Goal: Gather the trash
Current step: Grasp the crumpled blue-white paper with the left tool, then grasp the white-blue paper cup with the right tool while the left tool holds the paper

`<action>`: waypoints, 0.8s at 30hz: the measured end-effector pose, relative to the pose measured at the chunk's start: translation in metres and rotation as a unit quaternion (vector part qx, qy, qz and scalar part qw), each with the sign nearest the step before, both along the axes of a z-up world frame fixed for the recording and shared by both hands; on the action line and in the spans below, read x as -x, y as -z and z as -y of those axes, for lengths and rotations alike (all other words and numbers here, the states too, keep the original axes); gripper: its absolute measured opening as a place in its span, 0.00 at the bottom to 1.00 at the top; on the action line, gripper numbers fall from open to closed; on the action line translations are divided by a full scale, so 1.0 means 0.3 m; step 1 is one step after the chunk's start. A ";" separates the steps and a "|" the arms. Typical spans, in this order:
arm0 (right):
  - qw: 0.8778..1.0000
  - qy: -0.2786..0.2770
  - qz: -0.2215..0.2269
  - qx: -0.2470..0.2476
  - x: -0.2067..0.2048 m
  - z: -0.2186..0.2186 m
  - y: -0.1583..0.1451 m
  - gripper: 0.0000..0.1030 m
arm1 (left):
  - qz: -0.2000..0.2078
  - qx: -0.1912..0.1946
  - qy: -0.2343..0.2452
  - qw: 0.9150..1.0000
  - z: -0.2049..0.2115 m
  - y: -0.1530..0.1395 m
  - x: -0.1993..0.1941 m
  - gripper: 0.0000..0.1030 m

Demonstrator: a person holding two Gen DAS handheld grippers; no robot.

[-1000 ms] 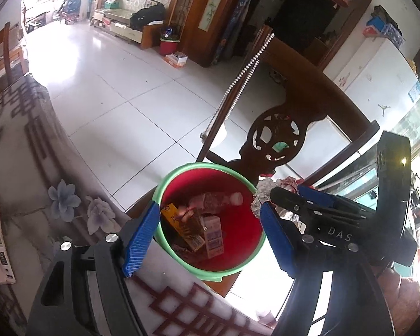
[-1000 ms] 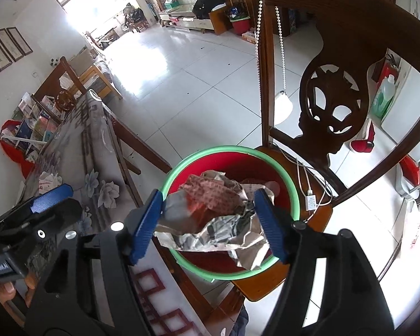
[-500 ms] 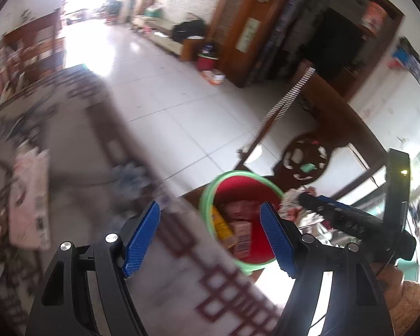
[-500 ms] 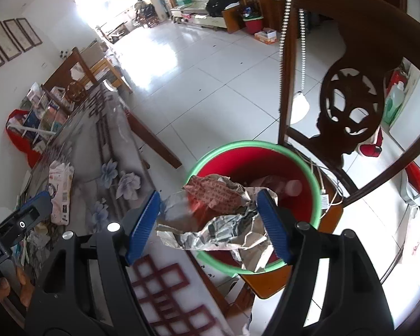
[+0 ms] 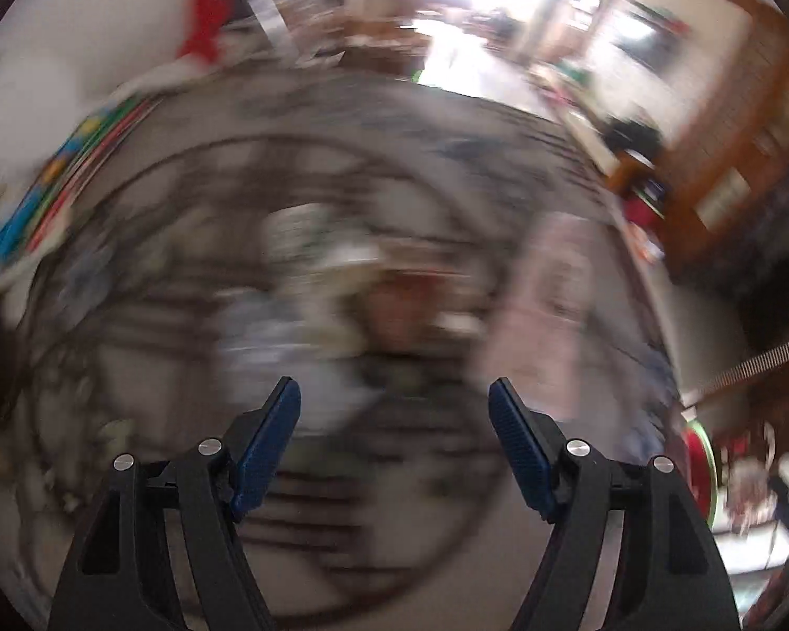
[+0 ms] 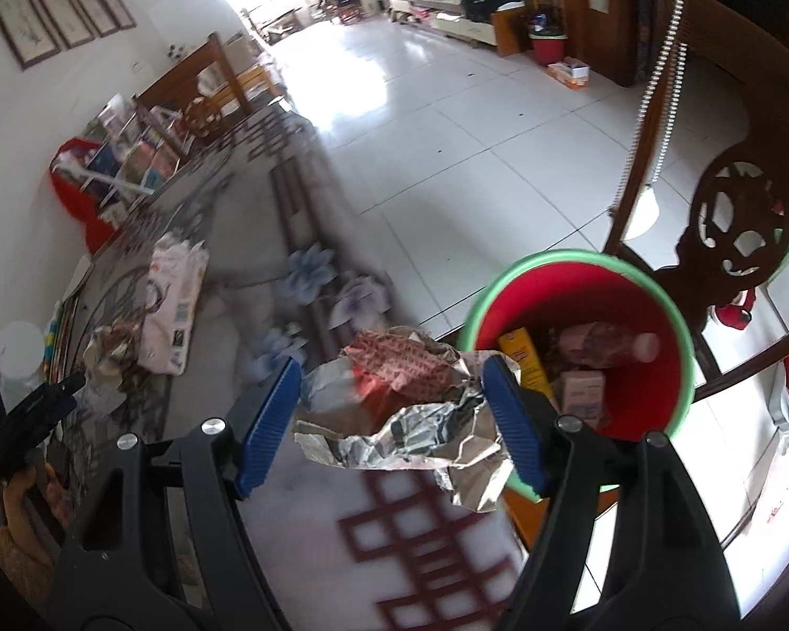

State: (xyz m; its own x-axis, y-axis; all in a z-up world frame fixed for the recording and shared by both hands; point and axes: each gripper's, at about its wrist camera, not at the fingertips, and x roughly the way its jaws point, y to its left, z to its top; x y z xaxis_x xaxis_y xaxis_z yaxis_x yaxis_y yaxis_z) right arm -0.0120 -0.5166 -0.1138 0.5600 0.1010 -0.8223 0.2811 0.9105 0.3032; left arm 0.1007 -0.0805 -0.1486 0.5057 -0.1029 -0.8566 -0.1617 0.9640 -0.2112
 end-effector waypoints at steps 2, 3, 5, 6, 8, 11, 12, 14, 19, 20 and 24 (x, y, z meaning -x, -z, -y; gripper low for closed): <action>1.000 -0.009 -0.005 0.002 -0.001 -0.051 0.002 0.68 | -0.013 0.012 -0.016 1.000 -0.075 0.038 -0.011 0.68; 1.000 -0.014 -0.007 0.004 -0.001 -0.078 0.000 0.68 | -0.020 0.023 -0.017 0.999 -0.099 0.058 -0.022 0.68; 1.000 -0.025 -0.007 0.008 -0.003 -0.133 -0.009 0.68 | -0.028 0.049 -0.014 0.998 -0.126 0.091 -0.048 0.67; 0.999 -0.032 -0.006 0.011 -0.005 -0.163 -0.015 0.68 | -0.032 0.054 -0.009 0.998 -0.132 0.105 -0.059 0.67; 0.999 -0.045 -0.003 0.016 -0.012 -0.225 -0.031 0.68 | -0.041 0.057 -0.001 0.998 -0.142 0.127 -0.068 0.40; 0.998 -0.067 0.004 0.020 -0.022 -0.315 -0.055 0.68 | -0.034 0.076 0.016 0.996 -0.172 0.129 -0.042 0.35; 0.997 -0.076 0.005 0.021 -0.030 -0.348 -0.058 0.68 | -0.031 0.076 0.024 0.996 -0.180 0.126 -0.026 0.35; 0.995 -0.101 0.007 0.024 -0.057 -0.432 -0.063 0.68 | -0.027 0.072 0.036 0.996 -0.190 0.115 -0.002 0.34; 0.985 -0.172 0.016 0.029 -0.164 -0.653 -0.077 0.68 | -0.029 0.062 0.067 0.995 -0.249 0.091 0.112 0.35; 0.981 -0.193 0.020 0.027 -0.204 -0.720 -0.081 0.68 | -0.031 0.057 0.073 0.995 -0.258 0.090 0.131 0.35; 0.968 -0.246 0.038 0.027 -0.306 -0.907 -0.097 0.68 | -0.036 0.039 0.094 0.994 -0.287 0.078 0.226 0.35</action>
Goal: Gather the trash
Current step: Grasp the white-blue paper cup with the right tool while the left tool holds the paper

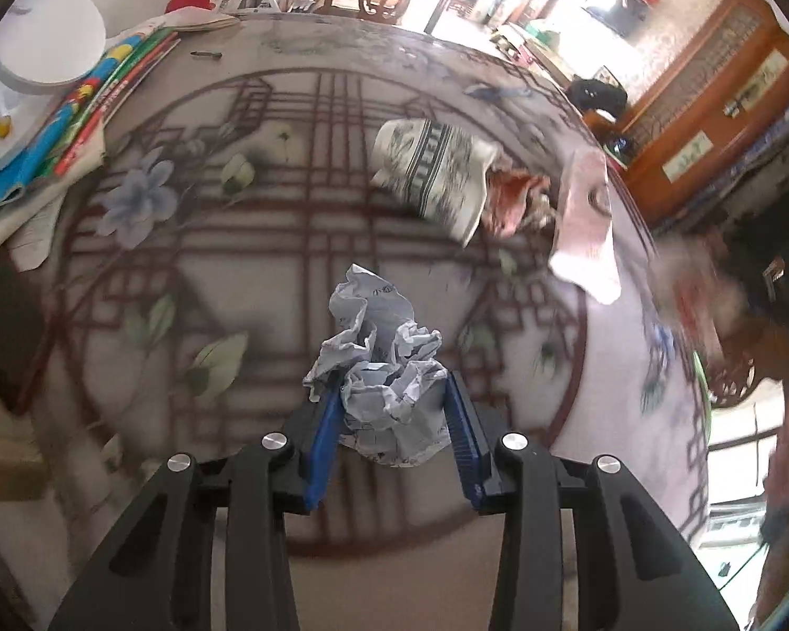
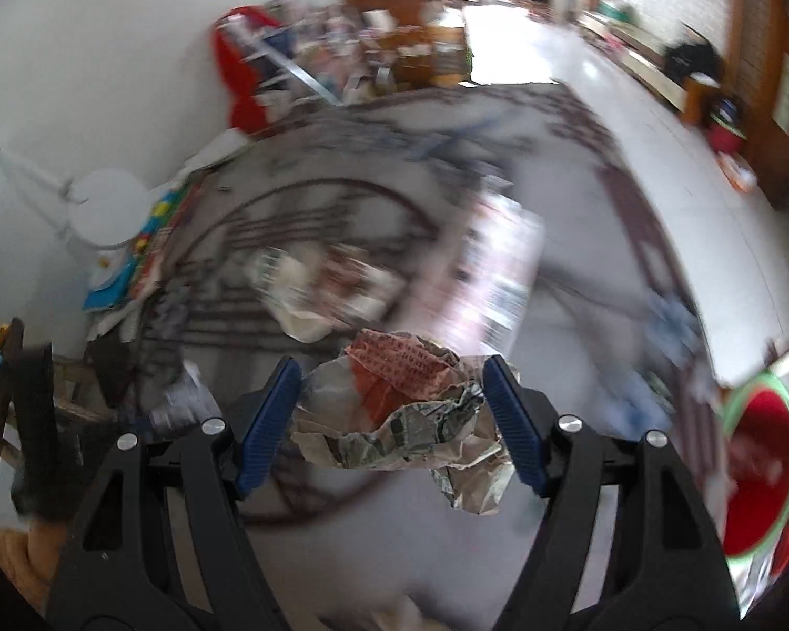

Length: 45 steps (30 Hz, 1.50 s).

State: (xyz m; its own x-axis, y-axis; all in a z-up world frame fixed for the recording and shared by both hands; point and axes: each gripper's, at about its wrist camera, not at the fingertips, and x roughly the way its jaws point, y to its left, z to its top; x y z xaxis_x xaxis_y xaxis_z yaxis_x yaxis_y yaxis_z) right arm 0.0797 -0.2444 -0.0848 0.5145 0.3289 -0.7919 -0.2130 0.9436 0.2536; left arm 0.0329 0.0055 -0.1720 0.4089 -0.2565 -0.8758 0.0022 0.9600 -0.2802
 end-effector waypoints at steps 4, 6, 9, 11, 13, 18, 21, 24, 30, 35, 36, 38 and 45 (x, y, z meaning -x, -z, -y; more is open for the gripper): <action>0.999 -0.047 -0.003 -0.007 -0.049 -0.159 0.007 0.49 | -0.006 0.011 -0.001 1.000 -0.047 0.006 0.043 0.35; 0.999 -0.053 -0.013 -0.005 -0.048 -0.193 0.023 0.47 | -0.006 0.014 -0.002 1.000 -0.065 0.009 0.046 0.35; 1.000 -0.021 -0.012 -0.003 -0.017 -0.139 0.046 0.43 | -0.007 0.022 -0.002 1.000 -0.079 0.014 0.042 0.36; 0.999 0.036 -0.014 -0.004 0.005 -0.018 0.064 0.43 | -0.007 0.024 0.000 1.000 -0.081 0.016 0.041 0.36; 0.993 0.114 -0.019 -0.003 0.031 0.158 0.081 0.43 | -0.008 0.026 0.003 1.000 -0.080 0.017 0.040 0.36; 0.958 0.281 -0.032 0.036 0.133 0.602 0.107 0.43 | -0.016 0.021 0.020 0.999 -0.049 0.027 0.033 0.36; 0.937 0.343 -0.037 0.060 0.201 0.799 0.115 0.43 | -0.021 0.015 0.032 0.999 -0.014 0.034 0.025 0.36; 0.923 0.374 -0.047 0.079 0.241 0.922 0.134 0.46 | -0.024 0.012 0.041 0.999 0.024 0.037 0.014 0.36; 0.909 0.399 -0.051 0.112 0.281 1.036 0.149 0.75 | -0.017 0.008 0.059 0.998 0.106 0.012 0.010 0.36; 0.909 0.396 -0.047 0.119 0.275 1.060 0.137 0.82 | -0.017 0.006 0.063 0.998 0.142 0.007 0.013 0.36; 0.911 0.393 -0.048 0.112 0.270 1.056 0.136 0.82 | -0.016 0.006 0.062 0.998 0.144 0.006 0.012 0.36; 0.921 0.375 -0.046 0.100 0.246 1.014 0.127 0.82 | -0.016 0.006 0.060 0.998 0.147 0.004 0.010 0.36; 0.980 0.185 -0.008 0.075 0.073 0.559 0.050 0.82 | -0.007 0.007 0.045 0.999 0.115 -0.015 0.013 0.36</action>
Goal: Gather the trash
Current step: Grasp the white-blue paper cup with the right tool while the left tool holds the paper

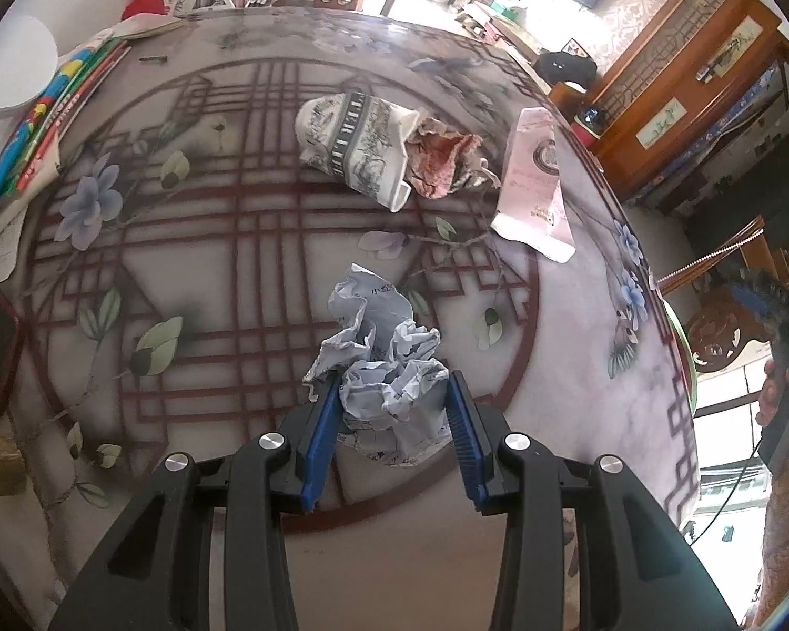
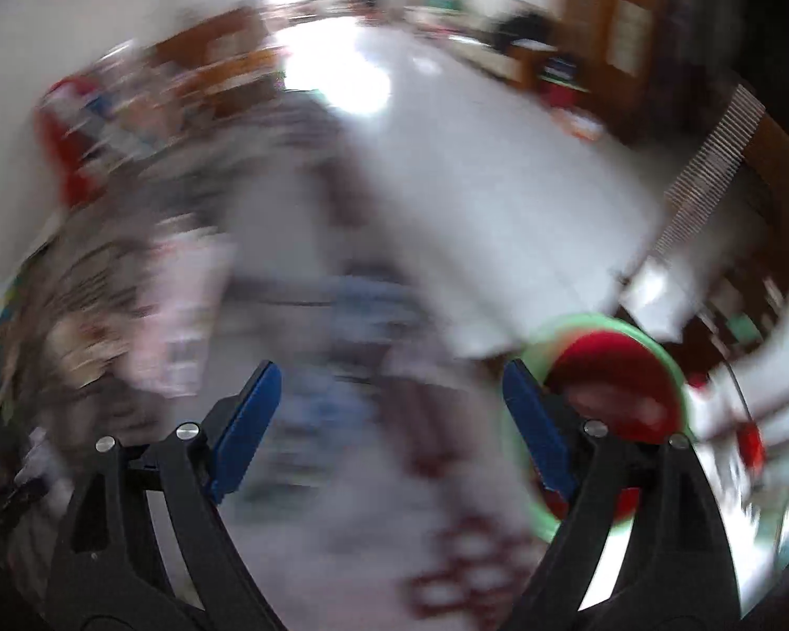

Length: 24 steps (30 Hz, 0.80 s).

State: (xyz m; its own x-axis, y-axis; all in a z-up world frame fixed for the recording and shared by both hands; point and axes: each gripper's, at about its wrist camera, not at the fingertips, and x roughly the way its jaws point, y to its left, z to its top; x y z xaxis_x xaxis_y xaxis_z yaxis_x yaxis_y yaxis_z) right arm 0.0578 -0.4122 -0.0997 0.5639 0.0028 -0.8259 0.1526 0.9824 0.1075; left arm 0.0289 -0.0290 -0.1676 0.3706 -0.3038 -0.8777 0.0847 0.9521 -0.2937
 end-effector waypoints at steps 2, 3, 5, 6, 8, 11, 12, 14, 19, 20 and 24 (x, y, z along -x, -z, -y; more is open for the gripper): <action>0.997 -0.077 0.004 -0.017 -0.069 -0.183 -0.017 0.82 | 0.003 -0.003 -0.003 1.000 -0.018 -0.003 0.011 0.36; 0.994 -0.108 0.005 -0.022 -0.097 -0.261 -0.022 0.82 | 0.004 -0.004 -0.005 1.000 -0.026 -0.003 0.015 0.36; 0.983 -0.180 0.007 -0.024 -0.163 -0.451 -0.032 0.82 | 0.003 -0.002 -0.012 1.000 -0.051 0.000 0.025 0.36; 0.978 -0.208 0.008 -0.024 -0.188 -0.525 -0.034 0.81 | 0.002 -0.001 -0.016 1.000 -0.069 0.003 0.033 0.36; 0.964 -0.265 0.009 -0.018 -0.244 -0.694 -0.036 0.72 | 0.000 0.000 -0.024 1.000 -0.097 0.007 0.043 0.36; 0.947 -0.321 0.000 0.012 -0.329 -0.893 -0.014 0.68 | -0.001 0.004 -0.036 0.999 -0.142 0.012 0.054 0.36; 0.943 -0.333 -0.006 0.020 -0.350 -0.942 0.002 0.68 | -0.001 0.005 -0.040 0.999 -0.158 0.014 0.058 0.36; 0.935 -0.351 -0.025 0.037 -0.400 -1.028 0.039 0.66 | -0.001 0.008 -0.049 0.999 -0.188 0.015 0.066 0.36; 0.915 -0.387 -0.084 0.079 -0.452 -1.130 0.146 0.61 | -0.007 0.018 -0.060 0.998 -0.239 0.028 0.082 0.36; 0.911 -0.391 -0.100 0.086 -0.456 -1.142 0.176 0.57 | -0.008 0.019 -0.061 0.998 -0.243 0.030 0.084 0.36; 0.912 -0.390 -0.108 0.071 -0.432 -1.133 0.186 0.17 | -0.010 0.024 -0.066 0.997 -0.266 0.040 0.084 0.36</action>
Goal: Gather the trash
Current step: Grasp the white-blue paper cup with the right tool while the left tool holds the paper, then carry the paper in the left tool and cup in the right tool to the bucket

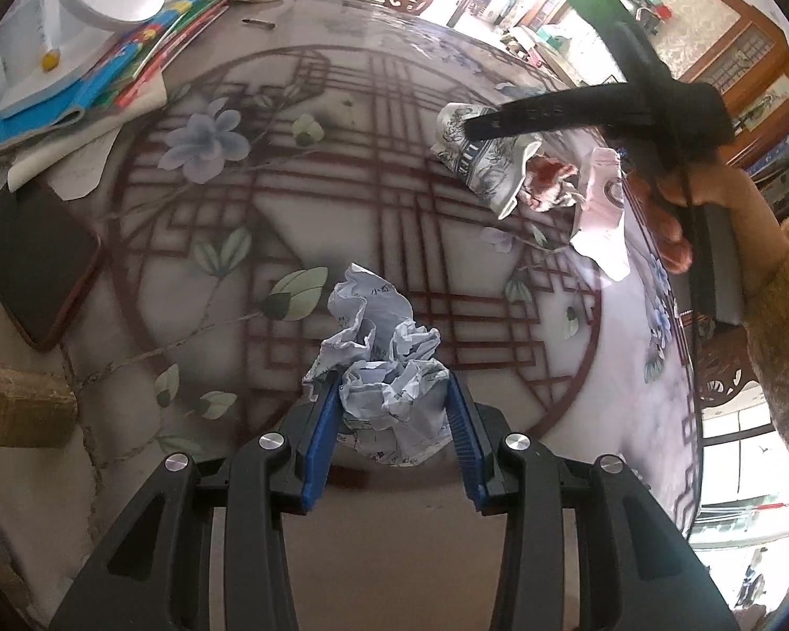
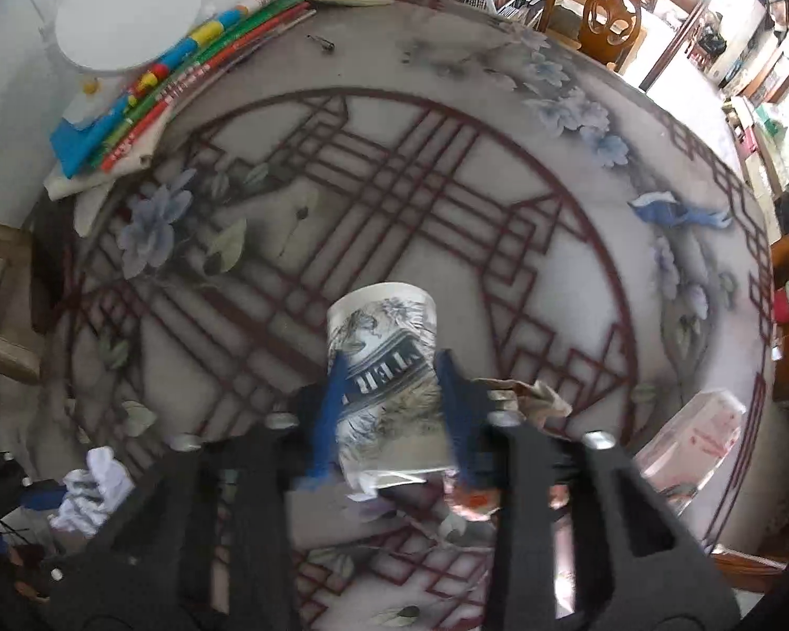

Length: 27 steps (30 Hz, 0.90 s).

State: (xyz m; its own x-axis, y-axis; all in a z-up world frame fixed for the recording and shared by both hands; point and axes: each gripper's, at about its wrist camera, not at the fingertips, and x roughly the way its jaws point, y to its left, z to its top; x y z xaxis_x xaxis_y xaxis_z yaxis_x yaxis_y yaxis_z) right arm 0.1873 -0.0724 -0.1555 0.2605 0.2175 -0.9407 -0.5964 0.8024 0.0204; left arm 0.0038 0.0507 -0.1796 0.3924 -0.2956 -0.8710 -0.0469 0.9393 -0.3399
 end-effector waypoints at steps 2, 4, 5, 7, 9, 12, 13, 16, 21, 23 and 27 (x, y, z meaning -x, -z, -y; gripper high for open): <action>1.000 0.005 0.002 -0.014 0.024 0.011 -0.027 0.10 | 0.000 0.001 0.001 1.000 -0.001 0.001 -0.005 0.36; 1.000 0.009 0.014 -0.026 0.053 0.021 -0.056 0.09 | 0.003 0.002 0.004 1.000 0.004 -0.002 -0.012 0.36; 0.999 0.016 0.018 -0.043 0.078 0.043 -0.087 0.09 | 0.006 0.003 0.007 1.000 0.010 -0.007 -0.018 0.36; 0.997 0.031 0.028 -0.070 0.127 0.088 -0.136 0.09 | 0.011 0.002 0.013 1.000 0.020 -0.015 -0.025 0.36; 0.993 0.050 0.038 -0.096 0.175 0.140 -0.181 0.09 | 0.017 0.001 0.019 1.000 0.034 -0.030 -0.035 0.36; 0.988 0.079 0.051 -0.123 0.261 0.231 -0.233 0.10 | 0.027 0.001 0.027 0.999 0.056 -0.054 -0.048 0.36; 0.986 0.089 0.054 -0.129 0.287 0.257 -0.243 0.10 | 0.030 0.001 0.030 0.999 0.065 -0.061 -0.051 0.36; 0.979 0.130 0.072 -0.140 0.374 0.349 -0.265 0.10 | 0.040 0.001 0.046 0.998 0.111 -0.088 -0.060 0.36; 0.955 0.228 0.112 -0.152 0.513 0.526 -0.277 0.10 | 0.060 0.003 0.071 0.996 0.207 -0.142 -0.077 0.36; 0.947 0.255 0.117 -0.155 0.552 0.585 -0.274 0.10 | 0.067 0.001 0.079 0.995 0.243 -0.162 -0.085 0.36; 0.938 0.284 0.114 -0.160 0.600 0.683 -0.267 0.10 | 0.086 -0.005 0.098 0.991 0.333 -0.211 -0.098 0.36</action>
State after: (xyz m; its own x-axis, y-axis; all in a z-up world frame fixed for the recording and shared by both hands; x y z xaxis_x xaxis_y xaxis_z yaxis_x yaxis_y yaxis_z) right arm 0.0072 -0.2772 -0.0754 0.6068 0.2440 -0.7564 -0.0916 0.9668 0.2384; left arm 0.0331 -0.0492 -0.1164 0.4702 -0.3736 -0.7996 0.1954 0.9276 -0.3185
